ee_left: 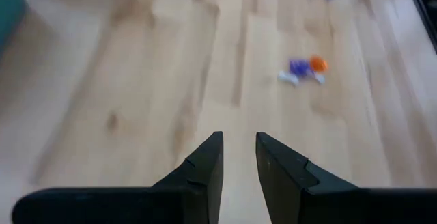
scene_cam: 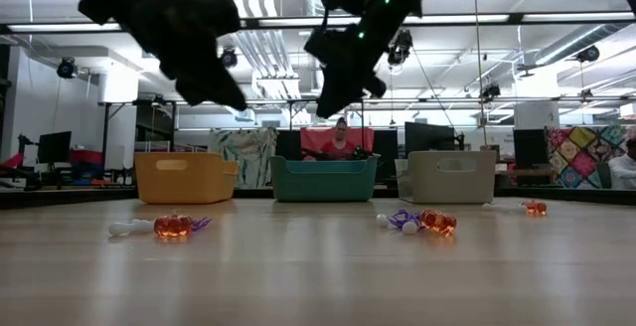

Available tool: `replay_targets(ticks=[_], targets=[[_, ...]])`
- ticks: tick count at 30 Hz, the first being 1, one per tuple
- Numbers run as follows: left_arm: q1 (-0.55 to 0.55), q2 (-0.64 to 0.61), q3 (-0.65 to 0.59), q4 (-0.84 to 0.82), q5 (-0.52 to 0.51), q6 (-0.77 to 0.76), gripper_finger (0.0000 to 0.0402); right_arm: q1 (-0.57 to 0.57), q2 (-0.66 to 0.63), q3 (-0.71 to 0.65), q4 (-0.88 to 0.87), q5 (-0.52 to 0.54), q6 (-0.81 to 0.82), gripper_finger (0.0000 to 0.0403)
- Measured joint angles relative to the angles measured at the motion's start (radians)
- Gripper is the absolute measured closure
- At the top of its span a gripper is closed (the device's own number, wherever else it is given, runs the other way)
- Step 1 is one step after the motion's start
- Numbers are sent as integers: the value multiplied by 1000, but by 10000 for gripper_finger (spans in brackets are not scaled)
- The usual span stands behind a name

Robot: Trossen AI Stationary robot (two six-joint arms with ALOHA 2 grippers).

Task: Sort Halloween decoration
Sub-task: Put the white bone toy into the yellow bin

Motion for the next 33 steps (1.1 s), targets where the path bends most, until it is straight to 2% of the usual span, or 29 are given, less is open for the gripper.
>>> replay_targets(ticks=[15, 23, 27, 33], targets=[[-190, 0, 0, -179, -4, -362, 343, 331, -26, -6, -455, -1, 45, 344], [-238, 8, 0, -204, -5, -475, 341, 486, -26, -7, -522, 0, 165, 344], [-274, 56, 0, -193, -78, -469, 320, 543, -26, -7, -520, 0, 219, 344], [-364, 148, 0, -182, -200, -407, 264, 593, -26, -7, -517, 0, 305, 344]])
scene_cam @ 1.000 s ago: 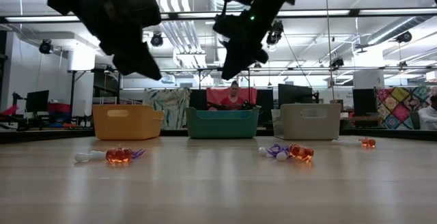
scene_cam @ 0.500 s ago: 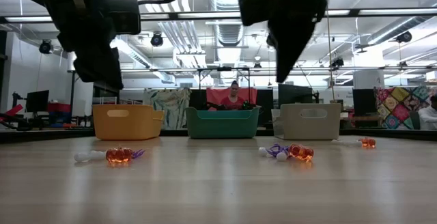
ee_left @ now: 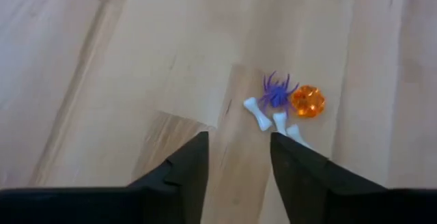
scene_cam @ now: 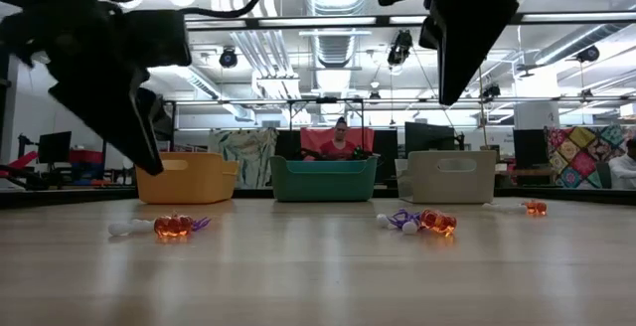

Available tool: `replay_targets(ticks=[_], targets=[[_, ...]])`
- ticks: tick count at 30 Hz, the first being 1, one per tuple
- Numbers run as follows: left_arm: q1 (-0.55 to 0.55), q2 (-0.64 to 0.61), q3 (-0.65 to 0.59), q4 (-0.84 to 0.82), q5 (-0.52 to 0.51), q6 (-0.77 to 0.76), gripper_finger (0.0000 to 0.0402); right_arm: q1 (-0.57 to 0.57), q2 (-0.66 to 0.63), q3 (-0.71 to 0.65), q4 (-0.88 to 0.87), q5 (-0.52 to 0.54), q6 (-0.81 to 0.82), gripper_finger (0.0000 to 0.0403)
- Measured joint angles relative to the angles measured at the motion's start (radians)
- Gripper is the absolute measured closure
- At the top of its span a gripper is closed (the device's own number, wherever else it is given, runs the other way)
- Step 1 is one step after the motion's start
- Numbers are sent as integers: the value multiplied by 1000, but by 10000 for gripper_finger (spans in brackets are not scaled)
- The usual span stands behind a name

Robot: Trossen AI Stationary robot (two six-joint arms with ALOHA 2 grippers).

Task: Sort Halloween decoration
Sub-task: Put the white bone toy into the yellow bin

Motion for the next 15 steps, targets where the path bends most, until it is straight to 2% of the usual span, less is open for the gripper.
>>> replay_targets(ticks=[7, 10, 15], targets=[[-86, 65, 0, 87, -87, 43, 214, 13, 0, 0, 8, 3, 65, 344], [-99, 92, 0, 101, -164, 39, 211, 13, 0, 0, 23, 4, 67, 344], [-98, 128, 0, 141, -224, 24, 212, 13, 0, 0, 24, 42, 67, 344]])
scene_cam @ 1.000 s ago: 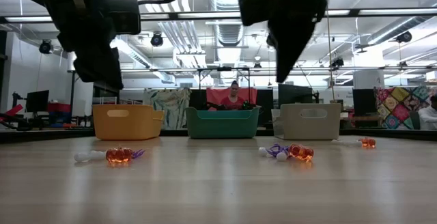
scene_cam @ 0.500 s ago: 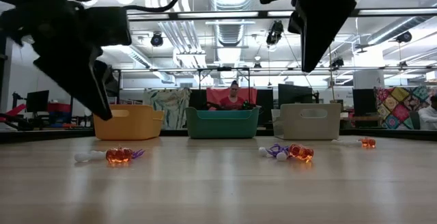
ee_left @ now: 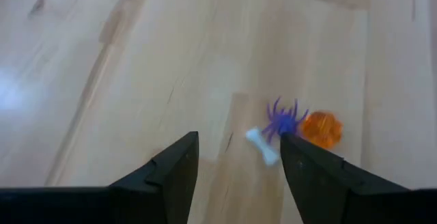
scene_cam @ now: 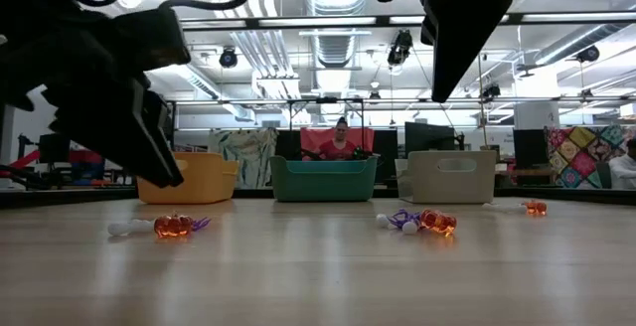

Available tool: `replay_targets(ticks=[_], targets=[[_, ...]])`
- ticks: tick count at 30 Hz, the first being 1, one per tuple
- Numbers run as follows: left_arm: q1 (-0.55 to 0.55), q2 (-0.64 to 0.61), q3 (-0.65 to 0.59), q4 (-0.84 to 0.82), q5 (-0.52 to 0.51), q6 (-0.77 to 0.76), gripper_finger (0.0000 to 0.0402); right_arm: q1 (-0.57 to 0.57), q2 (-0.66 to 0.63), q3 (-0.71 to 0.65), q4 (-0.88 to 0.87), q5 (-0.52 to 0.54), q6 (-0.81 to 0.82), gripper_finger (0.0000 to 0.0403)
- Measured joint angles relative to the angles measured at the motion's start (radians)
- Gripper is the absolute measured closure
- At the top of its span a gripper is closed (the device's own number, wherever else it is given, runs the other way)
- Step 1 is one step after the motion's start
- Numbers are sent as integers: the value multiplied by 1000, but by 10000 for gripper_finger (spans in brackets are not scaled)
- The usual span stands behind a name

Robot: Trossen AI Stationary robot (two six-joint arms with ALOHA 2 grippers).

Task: Sort Halloween decoration
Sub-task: Put the white bone toy into the yellow bin

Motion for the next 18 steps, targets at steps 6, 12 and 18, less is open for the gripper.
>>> replay_targets(ticks=[6, 12, 18], targets=[[0, 40, 0, 41, -2, -1, 212, 0, 0, 0, 0, 12, 6, 344], [1, 95, 0, 80, 0, -4, 212, 0, 0, 0, 2, 13, 6, 344], [1, 121, 0, 79, 1, -13, 212, 0, 0, -1, 2, 13, 6, 344]])
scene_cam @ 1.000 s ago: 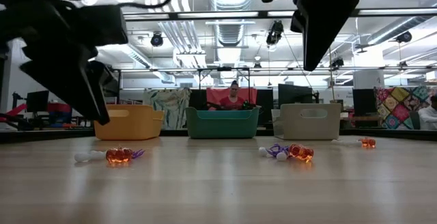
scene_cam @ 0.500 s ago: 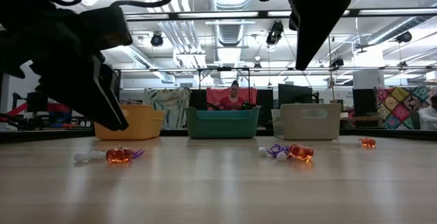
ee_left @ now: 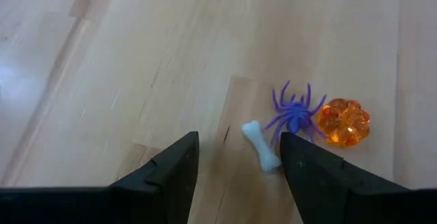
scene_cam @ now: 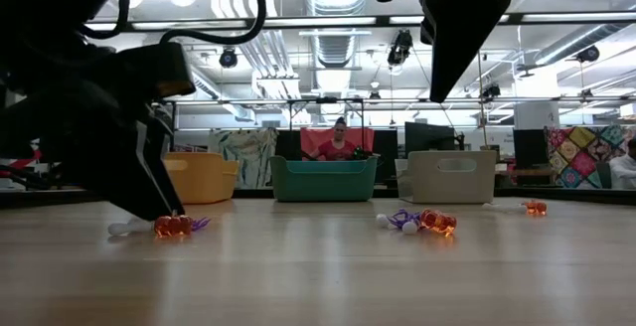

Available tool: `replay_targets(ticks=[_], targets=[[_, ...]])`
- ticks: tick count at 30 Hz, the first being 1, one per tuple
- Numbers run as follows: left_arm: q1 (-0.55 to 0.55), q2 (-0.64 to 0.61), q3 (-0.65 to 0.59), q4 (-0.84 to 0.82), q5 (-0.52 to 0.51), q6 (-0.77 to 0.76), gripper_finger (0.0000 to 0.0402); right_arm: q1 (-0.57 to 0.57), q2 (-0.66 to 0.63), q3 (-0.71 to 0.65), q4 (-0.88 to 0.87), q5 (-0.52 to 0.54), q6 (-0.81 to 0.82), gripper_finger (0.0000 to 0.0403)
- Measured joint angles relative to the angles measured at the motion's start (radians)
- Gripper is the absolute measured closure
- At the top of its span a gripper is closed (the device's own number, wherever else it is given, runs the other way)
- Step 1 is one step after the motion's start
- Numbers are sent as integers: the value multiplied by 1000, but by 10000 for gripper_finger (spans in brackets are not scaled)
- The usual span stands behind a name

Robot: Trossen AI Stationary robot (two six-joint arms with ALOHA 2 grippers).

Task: Sort Halloween decoration
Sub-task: Put the white bone toy into the yellow bin

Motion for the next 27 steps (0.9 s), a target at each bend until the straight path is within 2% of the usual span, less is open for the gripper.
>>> replay_targets(ticks=[6, 9, 27], targets=[[0, -1, 1, -25, -2, -1, 215, 0, 0, 0, 0, 0, 0, 344], [0, -1, 2, -37, -3, -5, 229, 0, 0, 0, 0, 1, 0, 344], [0, 1, 2, -39, -3, 8, 394, 0, 0, 0, 1, 50, -1, 344]])
